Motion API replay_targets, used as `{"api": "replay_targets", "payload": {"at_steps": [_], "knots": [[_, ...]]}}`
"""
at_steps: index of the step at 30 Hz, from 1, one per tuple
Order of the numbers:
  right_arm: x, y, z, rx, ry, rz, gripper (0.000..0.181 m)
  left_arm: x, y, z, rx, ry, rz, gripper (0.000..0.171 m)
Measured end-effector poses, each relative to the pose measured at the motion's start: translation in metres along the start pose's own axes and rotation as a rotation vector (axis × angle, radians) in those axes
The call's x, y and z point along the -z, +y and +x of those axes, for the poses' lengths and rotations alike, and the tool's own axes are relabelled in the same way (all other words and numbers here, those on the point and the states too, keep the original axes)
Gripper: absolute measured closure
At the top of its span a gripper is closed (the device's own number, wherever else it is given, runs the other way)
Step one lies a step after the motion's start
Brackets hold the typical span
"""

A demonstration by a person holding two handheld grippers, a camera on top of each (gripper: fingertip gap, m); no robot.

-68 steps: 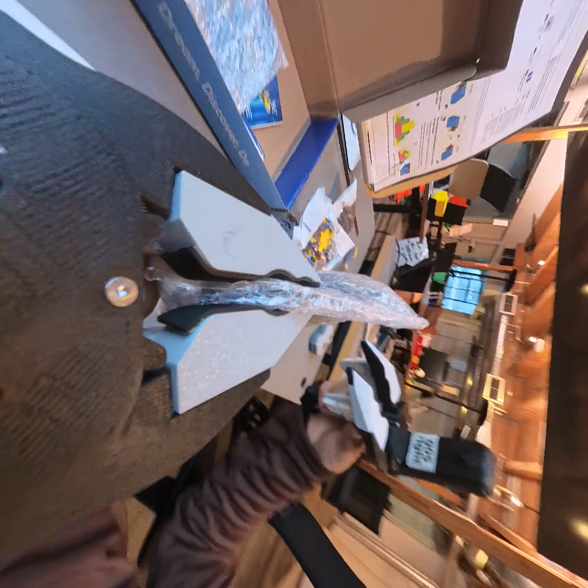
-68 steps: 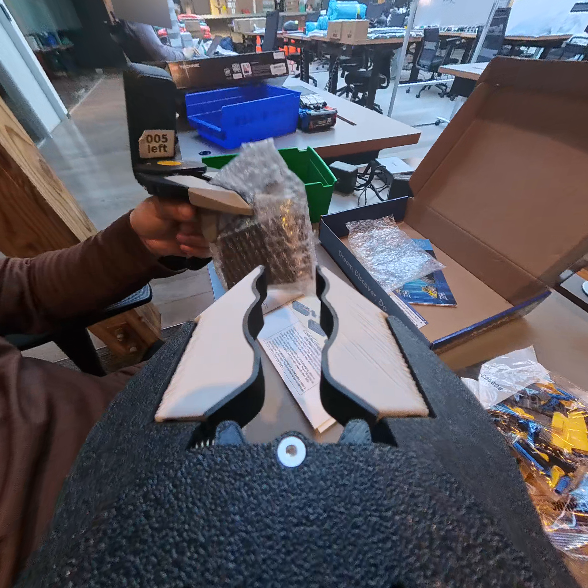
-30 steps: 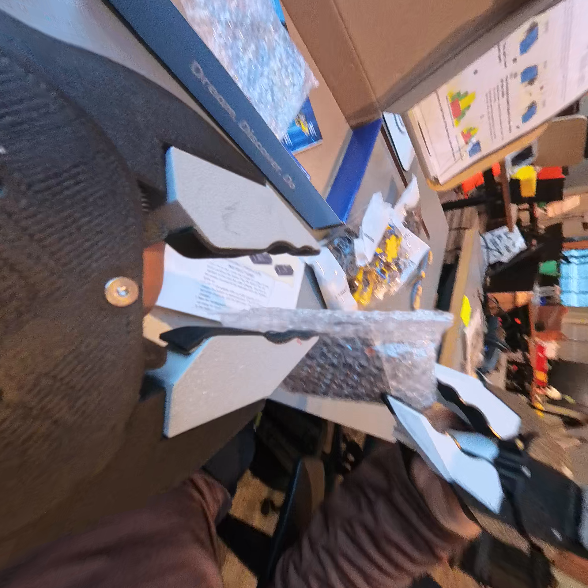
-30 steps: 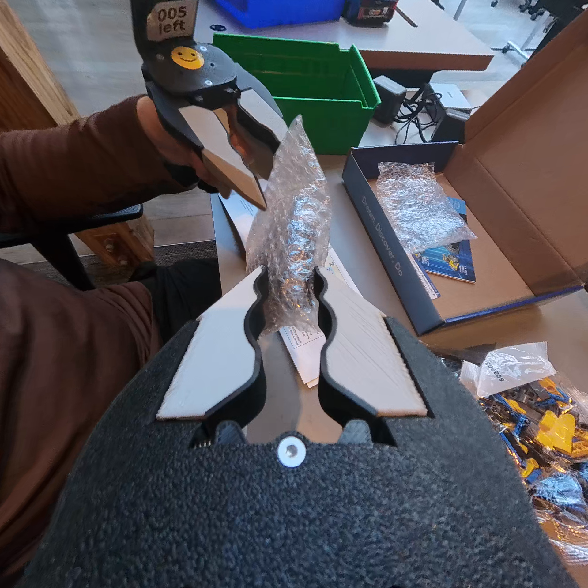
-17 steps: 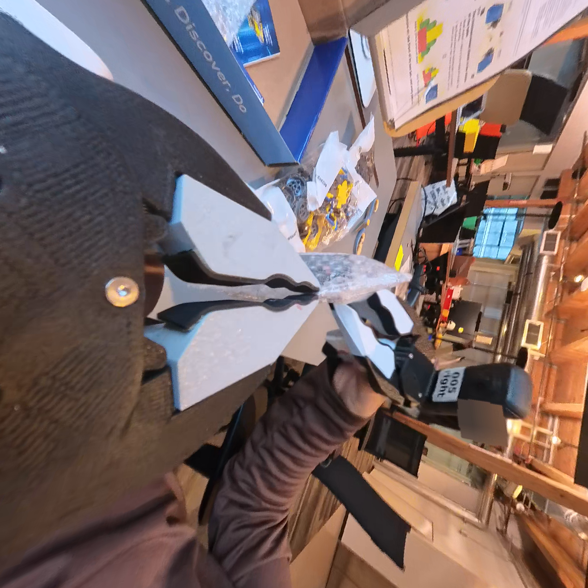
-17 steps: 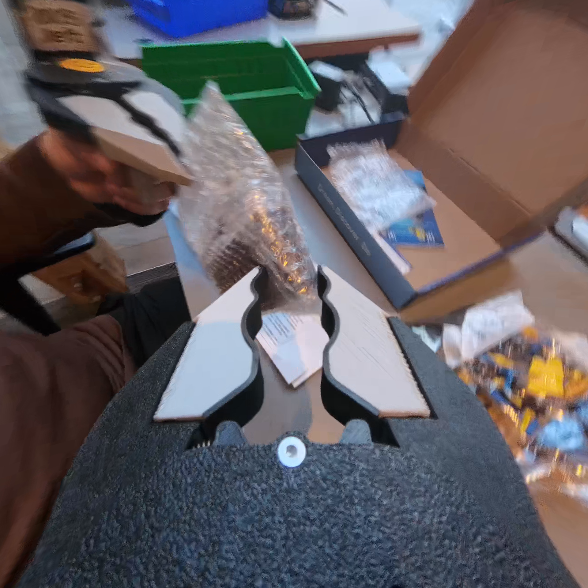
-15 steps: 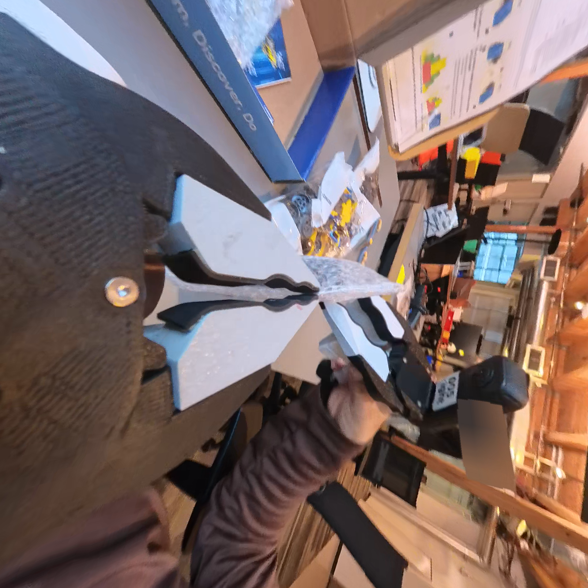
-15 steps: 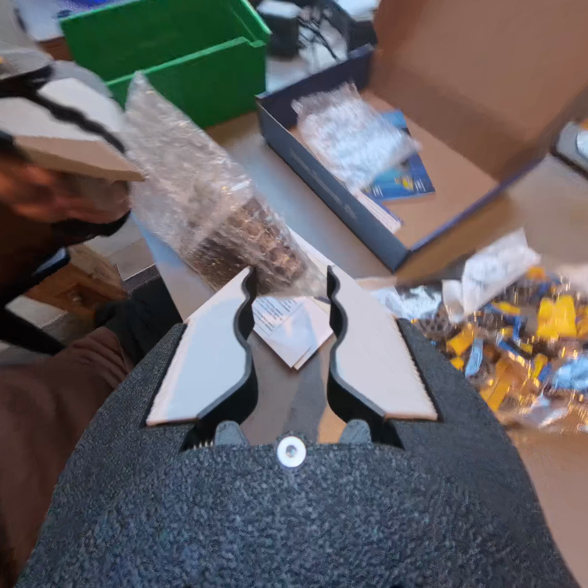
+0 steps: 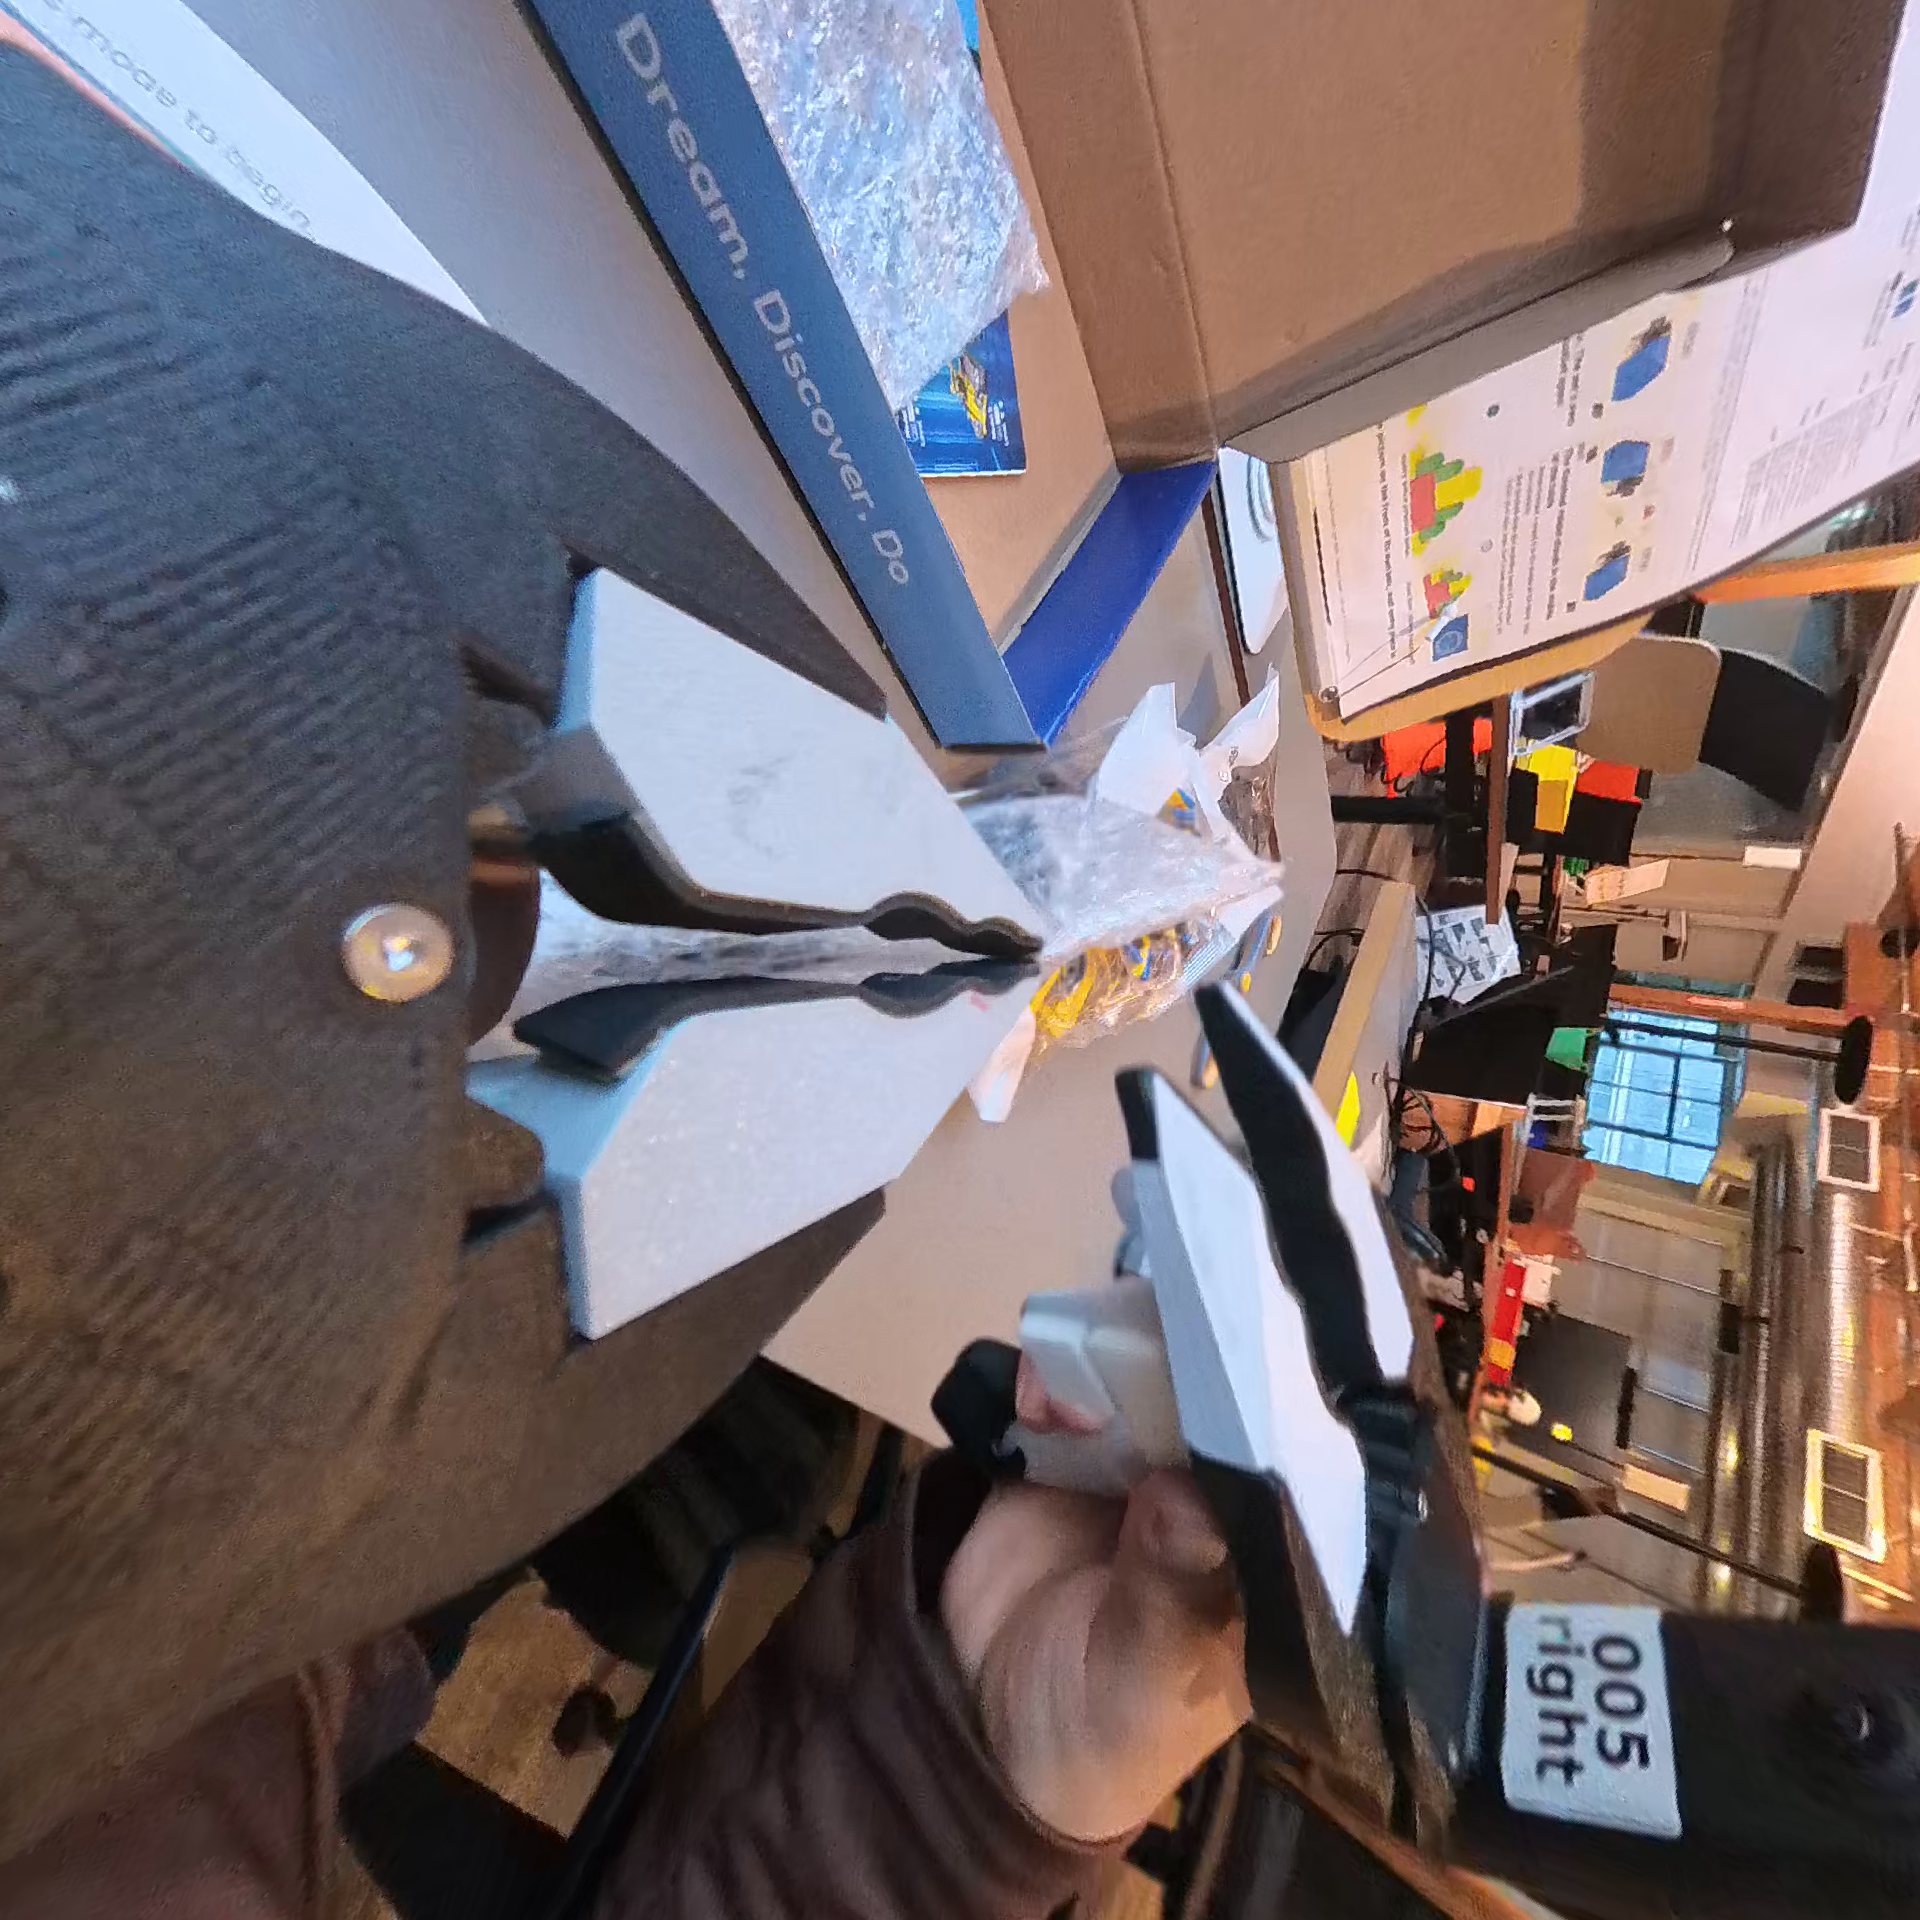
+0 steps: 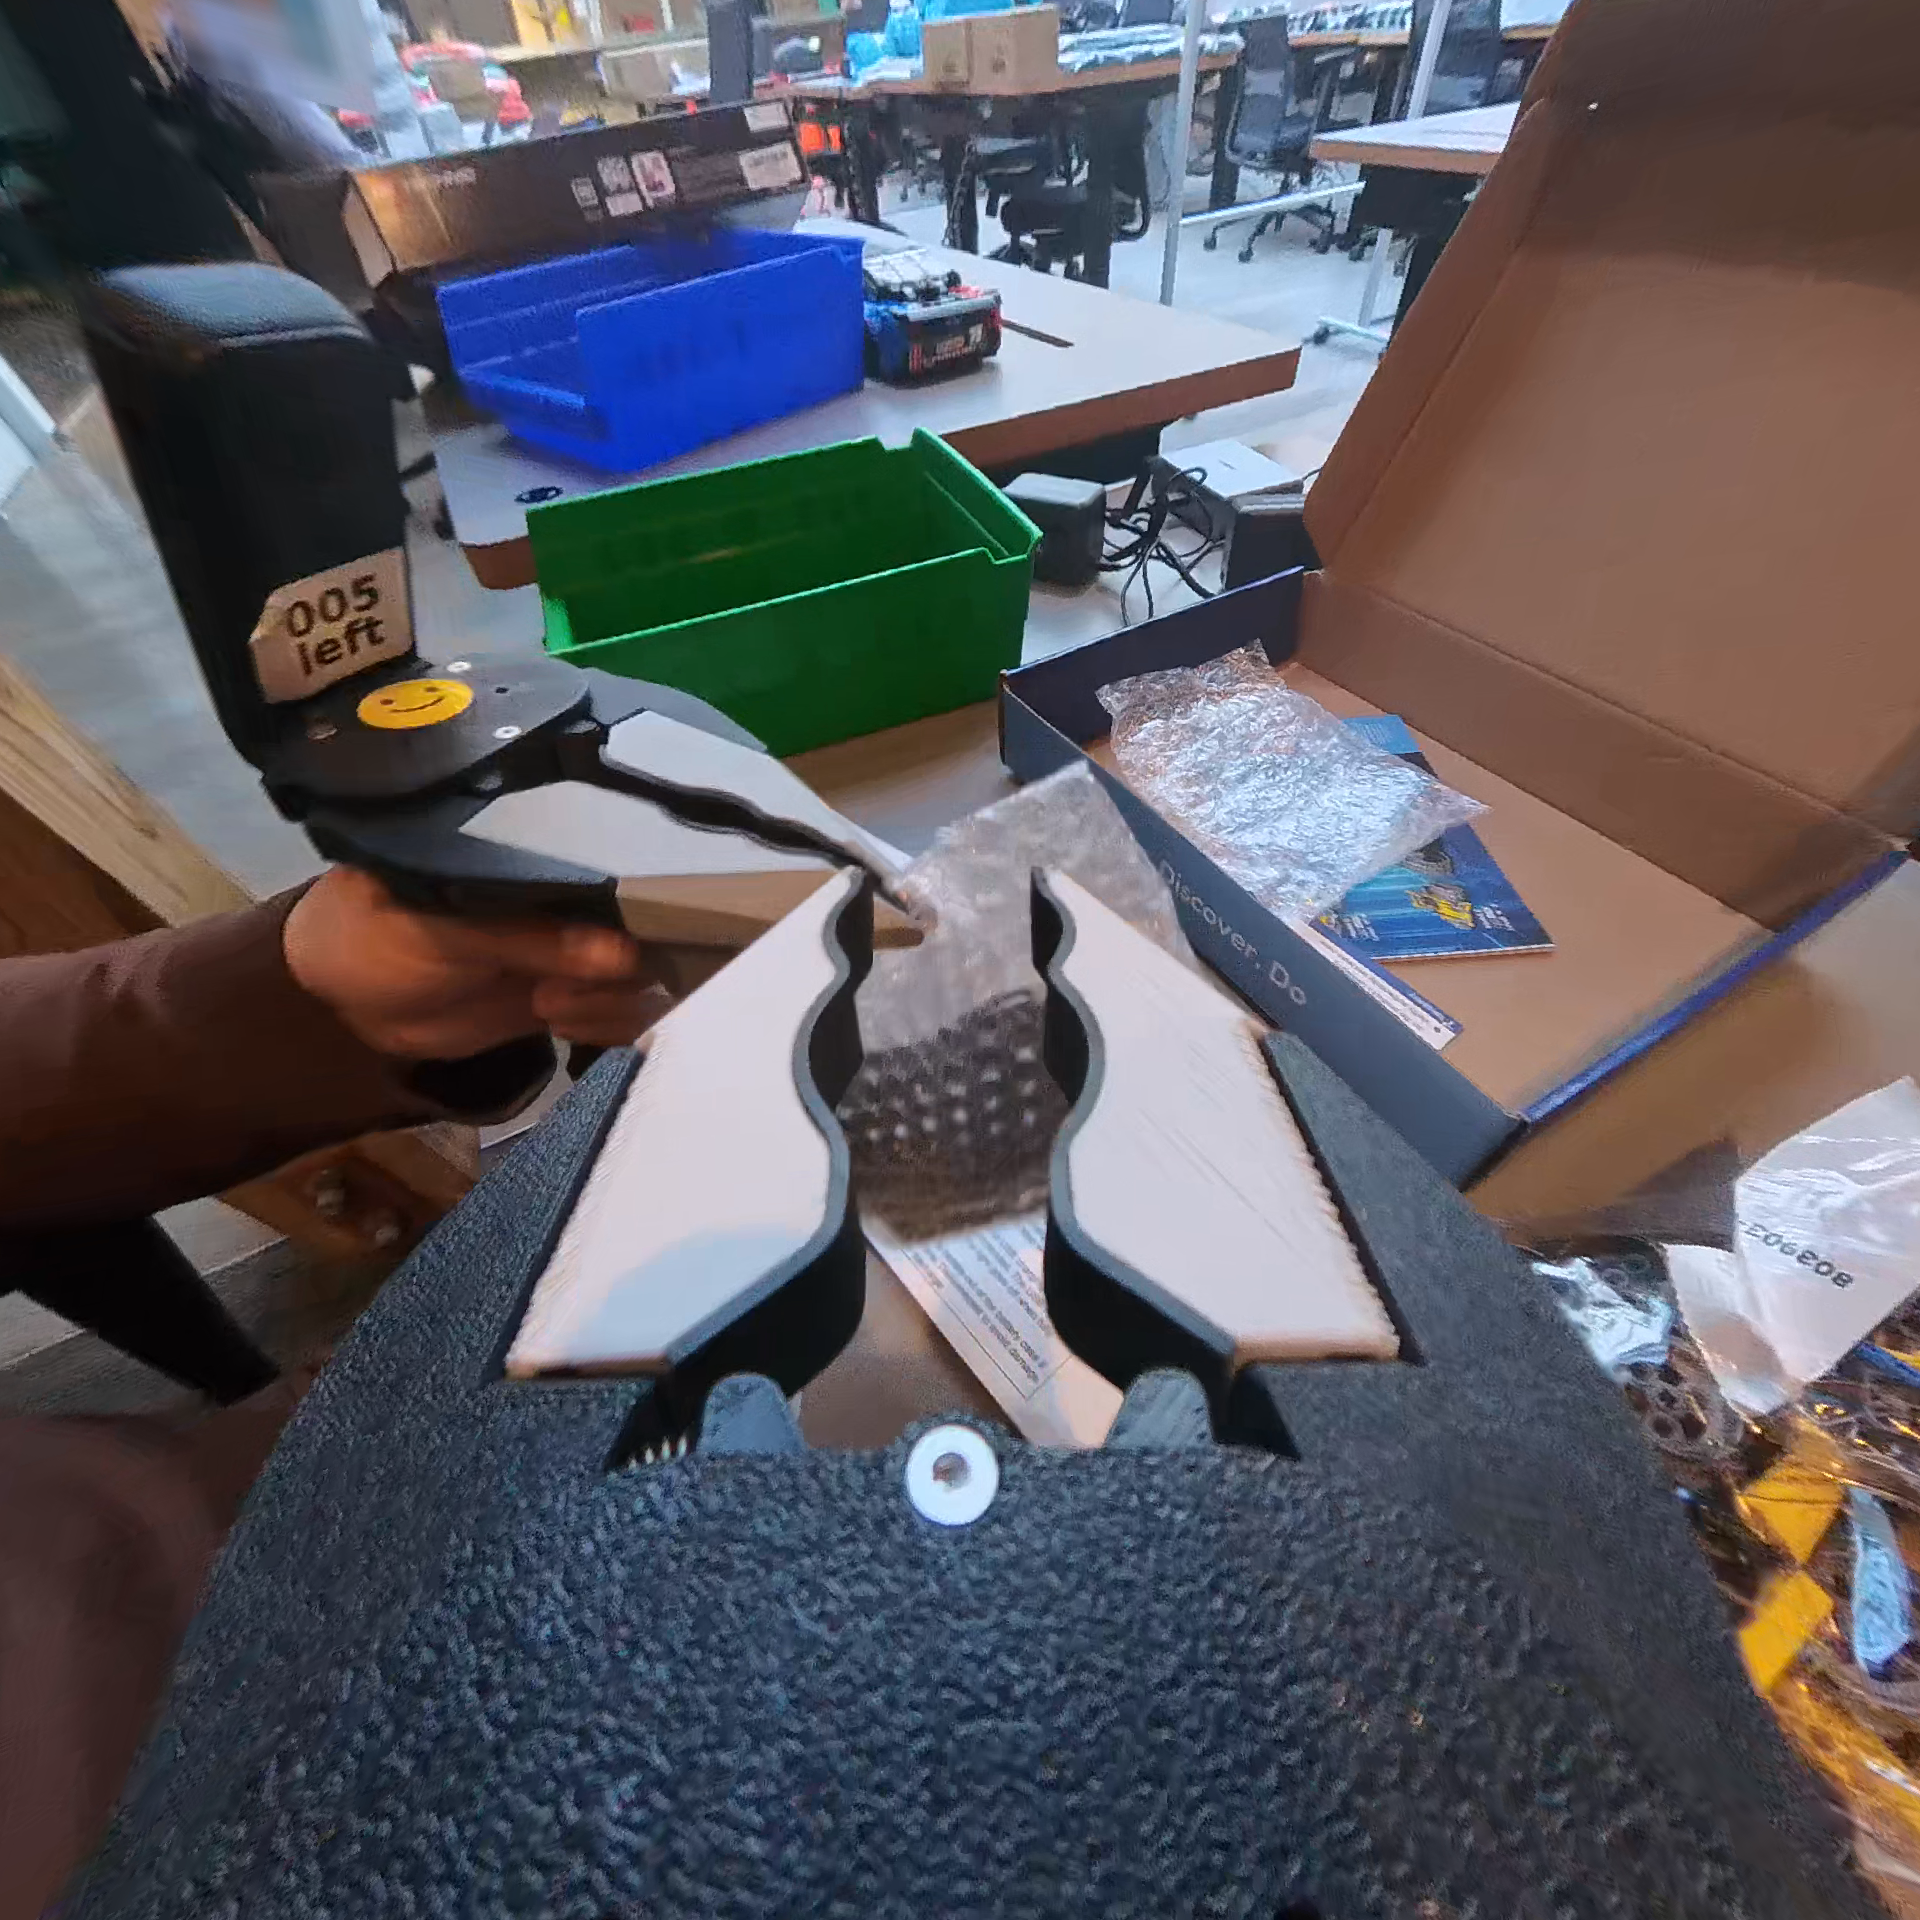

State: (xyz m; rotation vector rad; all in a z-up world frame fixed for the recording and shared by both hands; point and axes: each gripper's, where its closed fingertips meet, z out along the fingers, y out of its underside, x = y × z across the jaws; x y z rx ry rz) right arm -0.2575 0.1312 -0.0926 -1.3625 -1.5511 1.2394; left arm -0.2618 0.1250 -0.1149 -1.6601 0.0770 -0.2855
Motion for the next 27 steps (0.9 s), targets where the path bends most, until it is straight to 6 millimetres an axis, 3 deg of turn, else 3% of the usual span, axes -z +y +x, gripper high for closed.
{"api": "replay_targets", "payload": {"at_steps": [5,12,27], "knots": [[-0.009,0.007,0.001,-0.007,0.028,-0.003,0.146,-0.004,0.0,0.014,-0.019,0.034,-0.004,0.171],[-0.004,0.001,-0.001,-0.033,0.005,0.042,0.164,-0.002,-0.005,0.023,-0.113,0.035,0.013,0.171],[0.006,-0.001,0.006,-0.136,-0.114,0.046,0.181,-0.001,-0.007,0.009,-0.004,0.033,0.041,0.171]]}}
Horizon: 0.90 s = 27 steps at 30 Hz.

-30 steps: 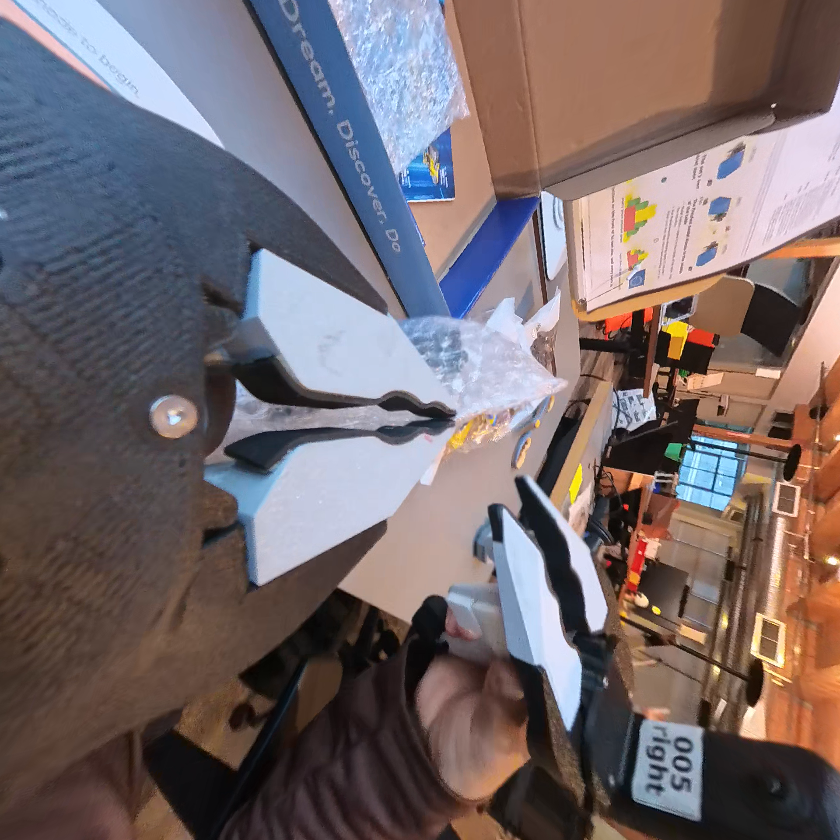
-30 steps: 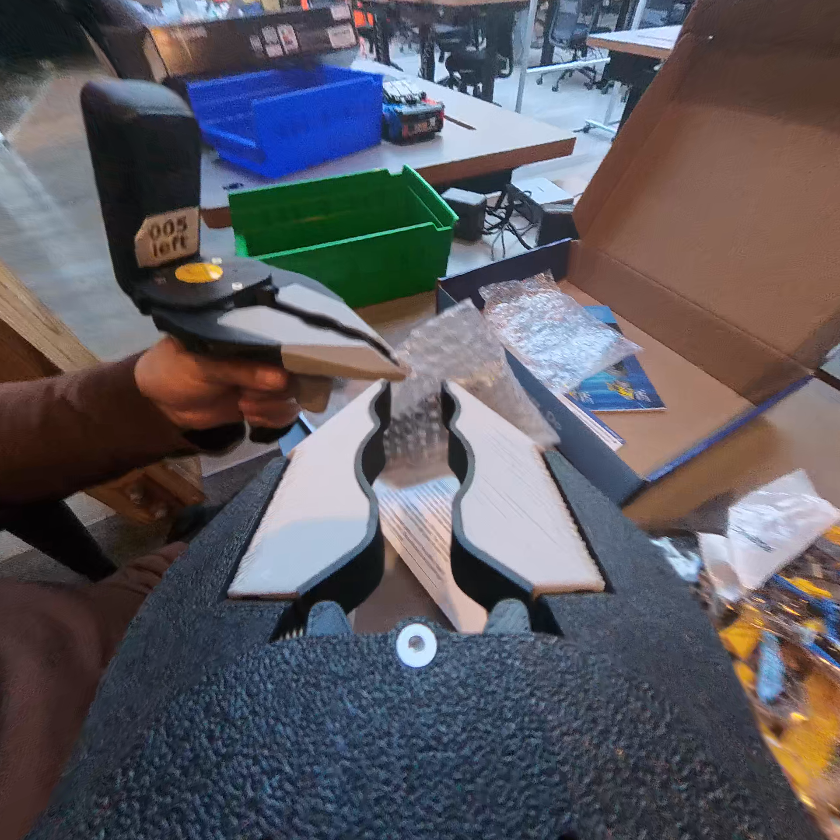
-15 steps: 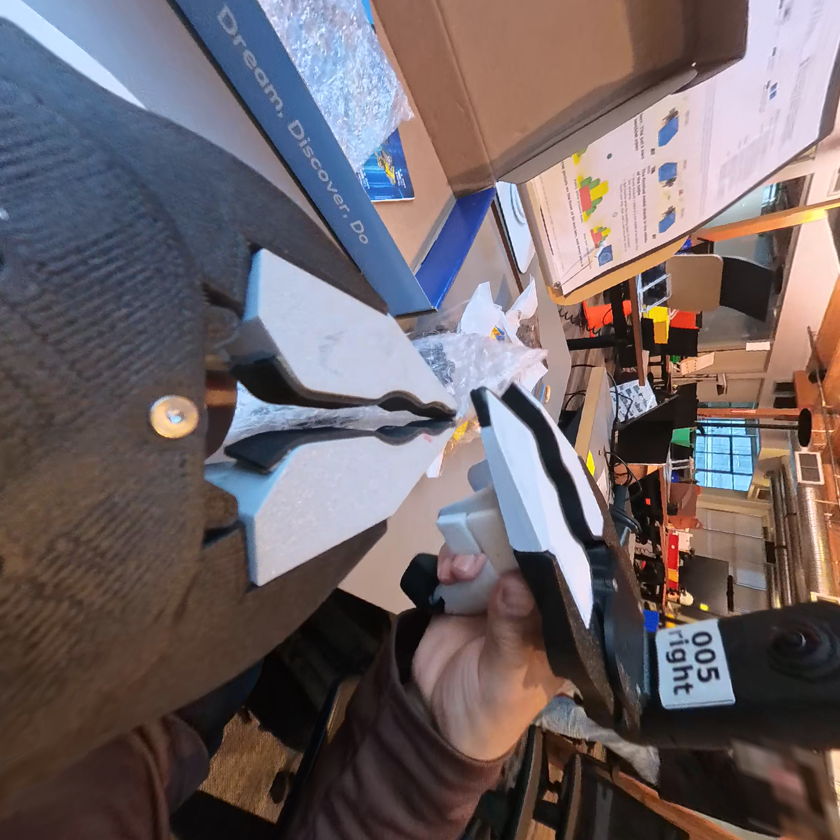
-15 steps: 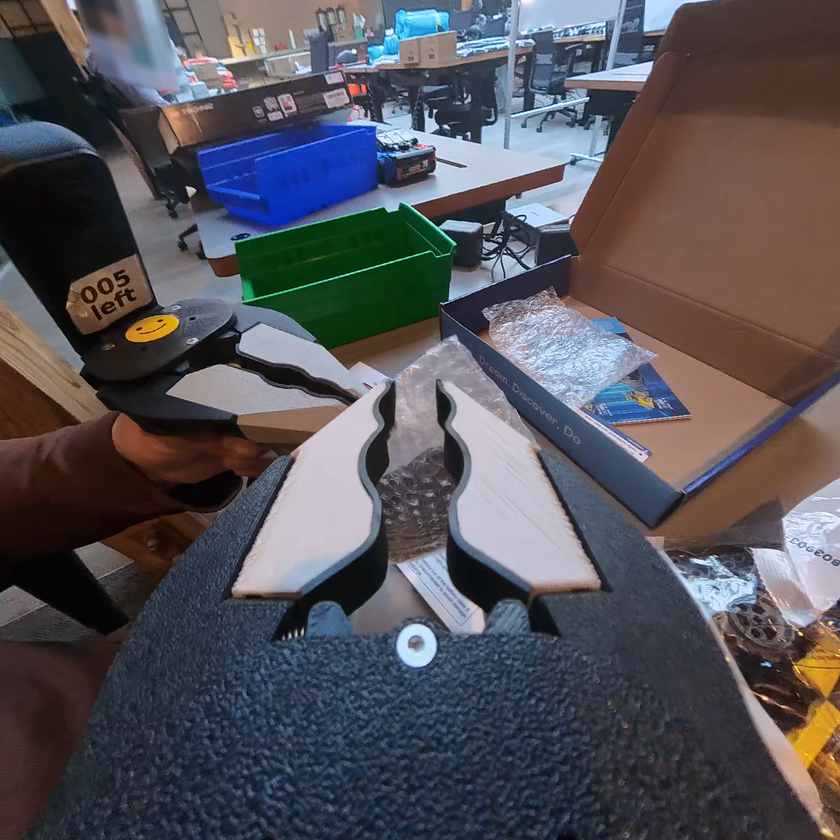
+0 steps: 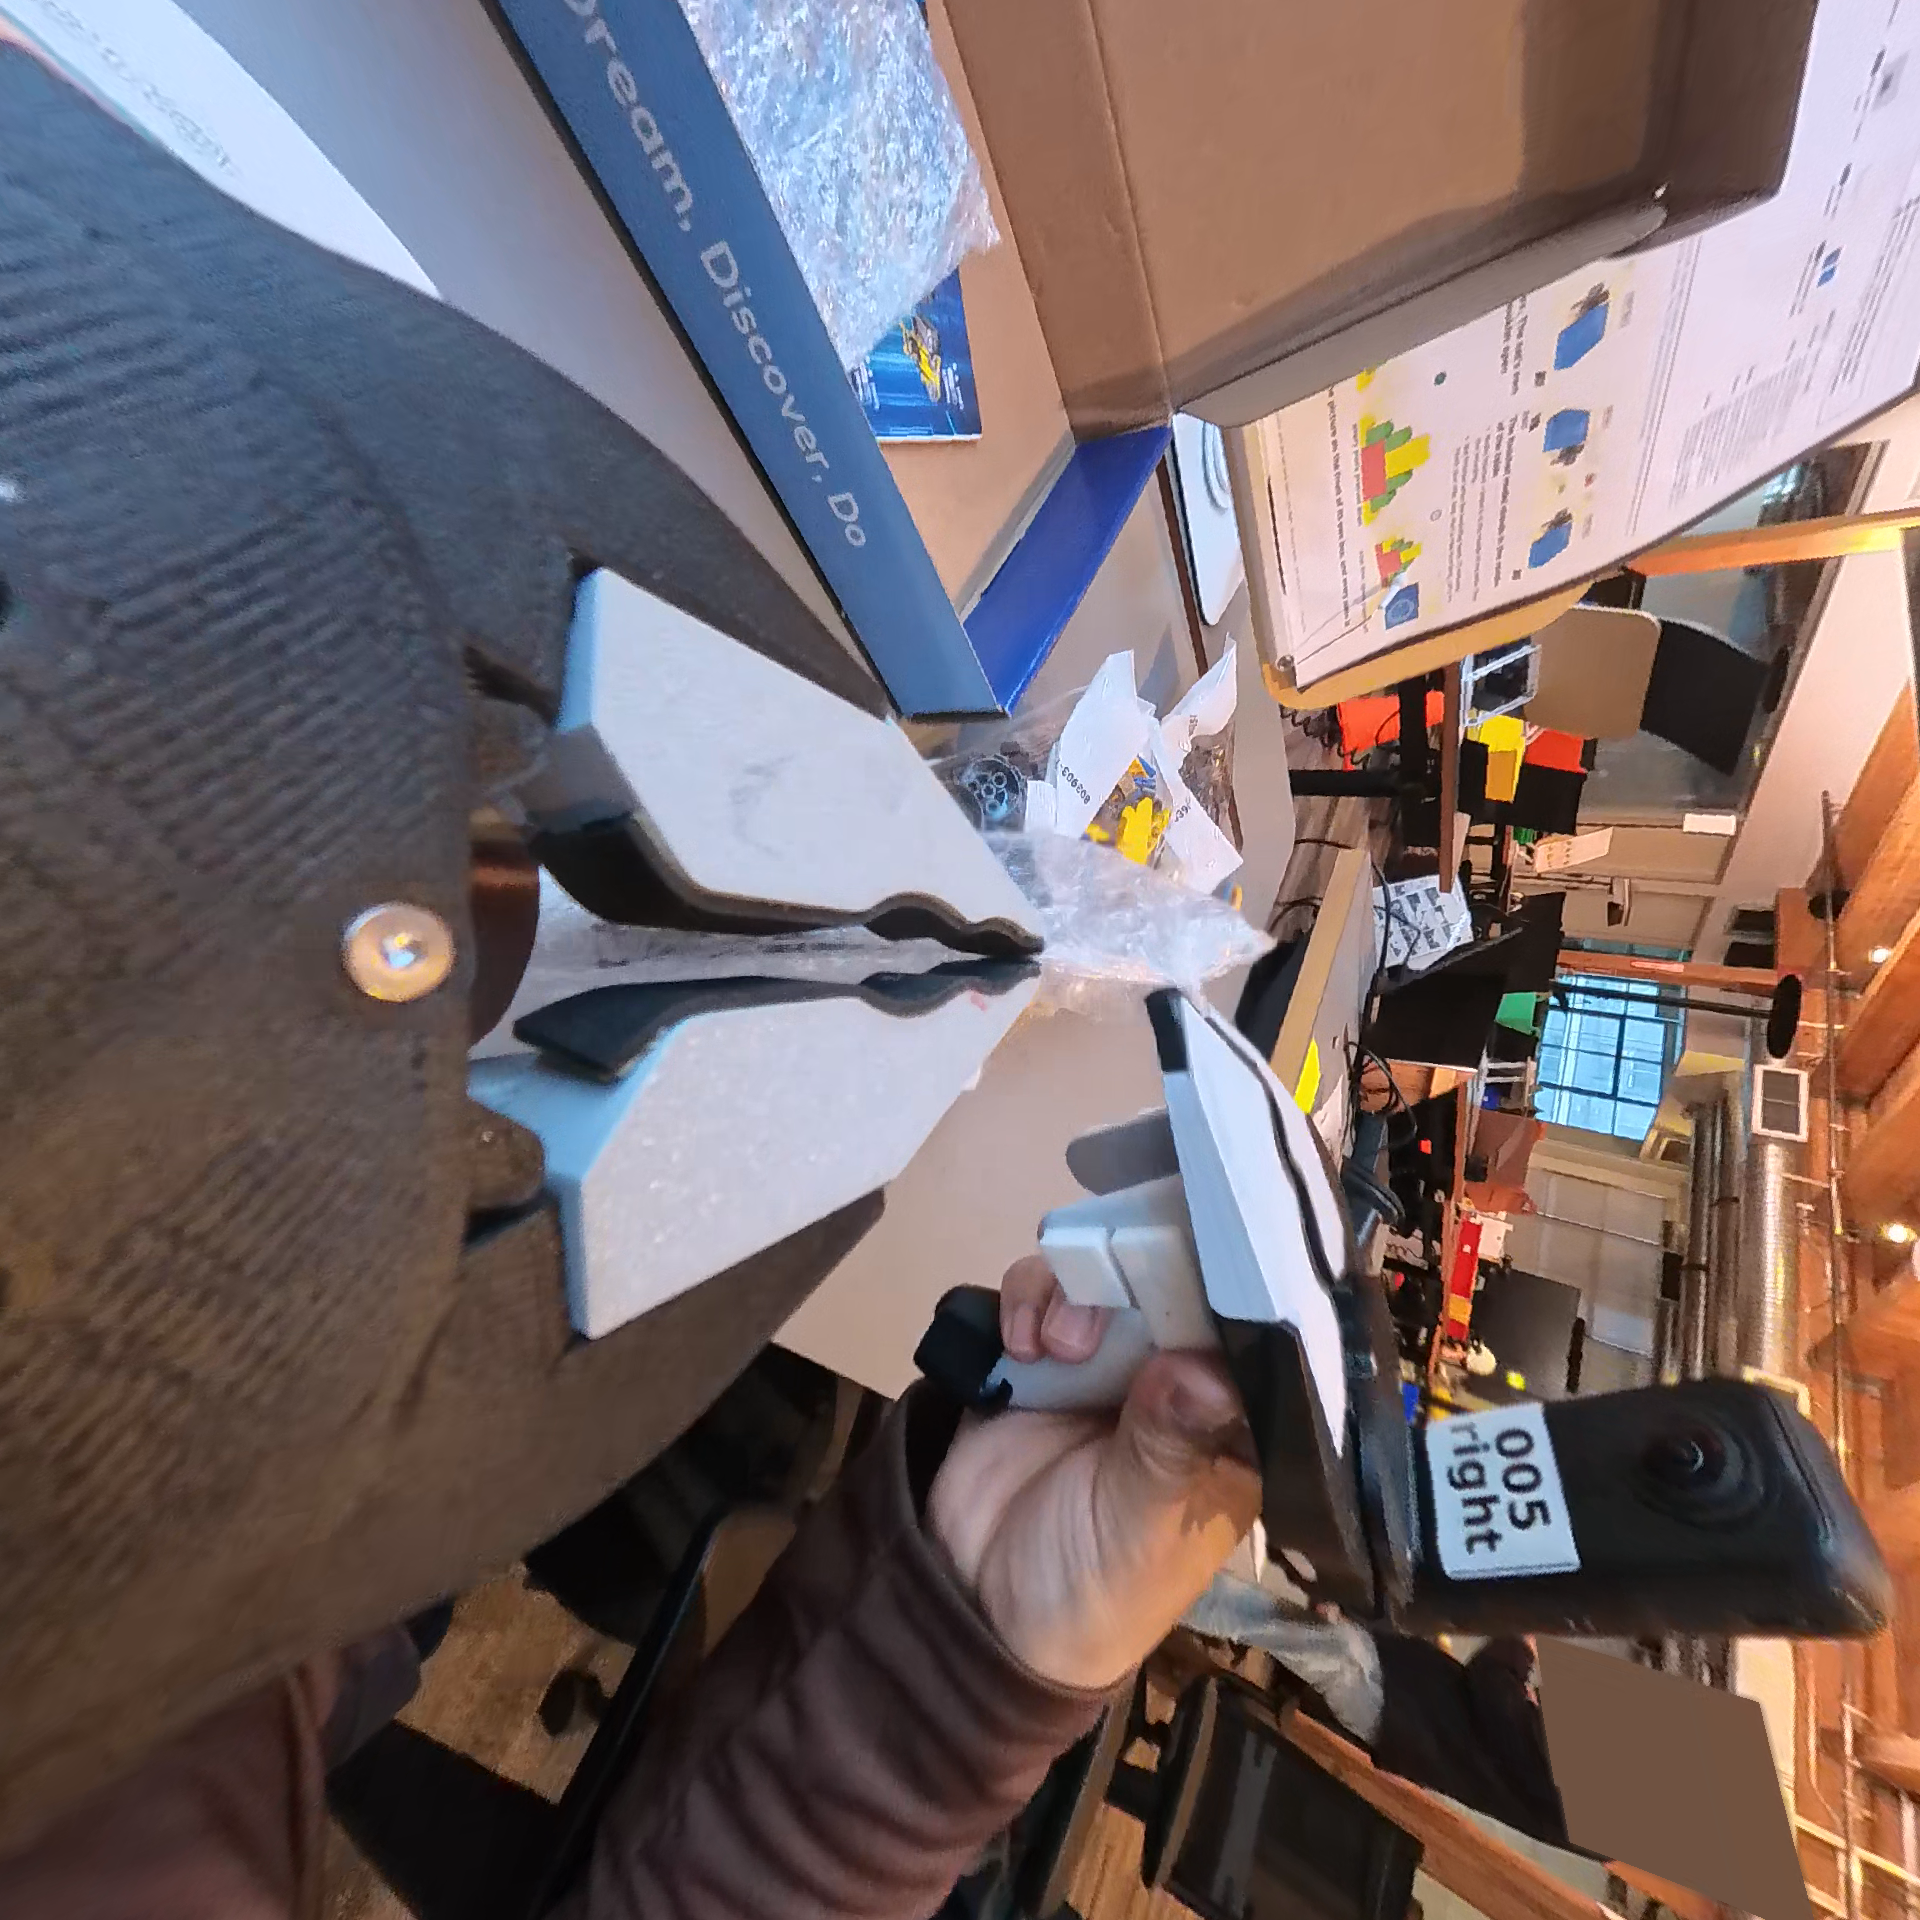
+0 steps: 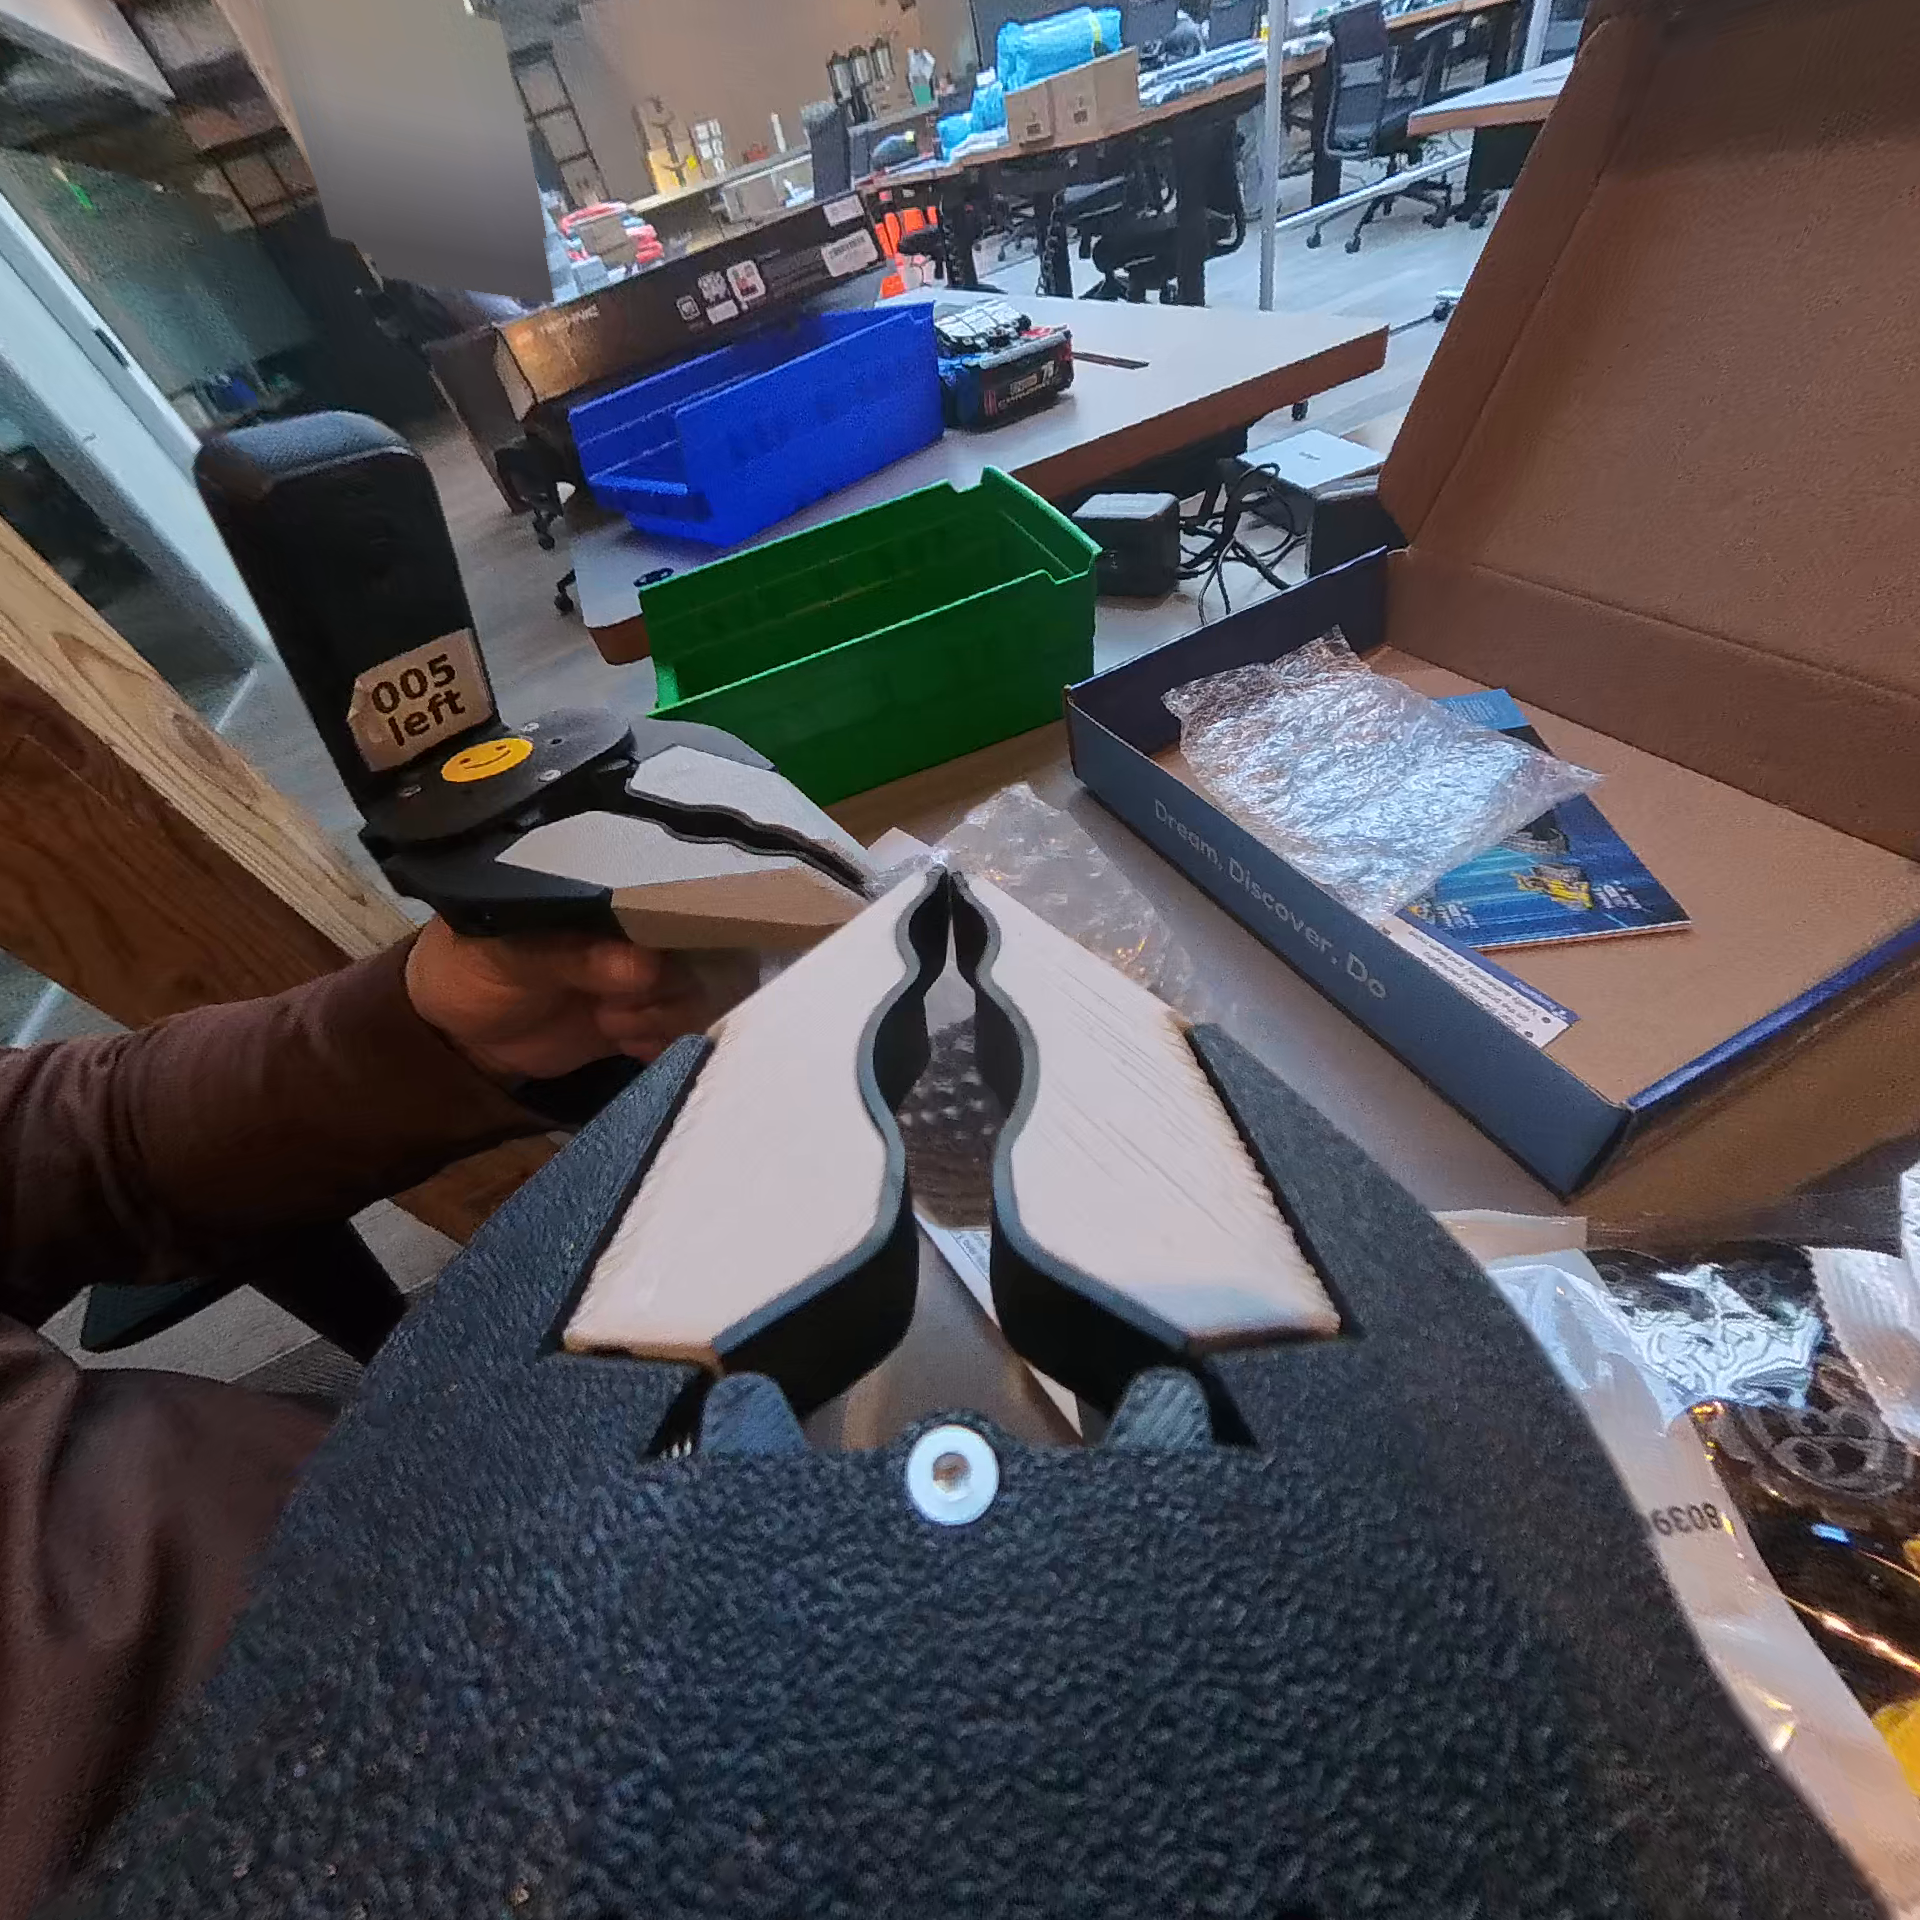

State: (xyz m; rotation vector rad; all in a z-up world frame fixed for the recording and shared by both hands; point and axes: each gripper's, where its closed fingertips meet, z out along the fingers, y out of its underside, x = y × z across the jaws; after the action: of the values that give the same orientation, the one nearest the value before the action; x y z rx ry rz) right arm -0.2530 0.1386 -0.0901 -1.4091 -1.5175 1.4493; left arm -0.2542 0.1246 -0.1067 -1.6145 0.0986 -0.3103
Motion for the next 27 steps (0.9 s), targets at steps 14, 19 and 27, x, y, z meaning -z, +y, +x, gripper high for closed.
{"api": "replay_targets", "payload": {"at_steps": [14,19,27], "knots": [[0.01,0.003,0.029,0.143,0.203,-0.078,0.181,-0.006,0.005,0.004,0.068,0.013,-0.007,0.171],[0.001,0.005,0.026,0.271,0.26,-0.063,0.181,-0.005,0.007,0.005,0.104,0.002,-0.008,0.171],[0.005,-0.002,0.002,0.185,0.03,-0.006,0.148,-0.002,0.006,-0.015,0.225,-0.032,0.03,0.171]]}}
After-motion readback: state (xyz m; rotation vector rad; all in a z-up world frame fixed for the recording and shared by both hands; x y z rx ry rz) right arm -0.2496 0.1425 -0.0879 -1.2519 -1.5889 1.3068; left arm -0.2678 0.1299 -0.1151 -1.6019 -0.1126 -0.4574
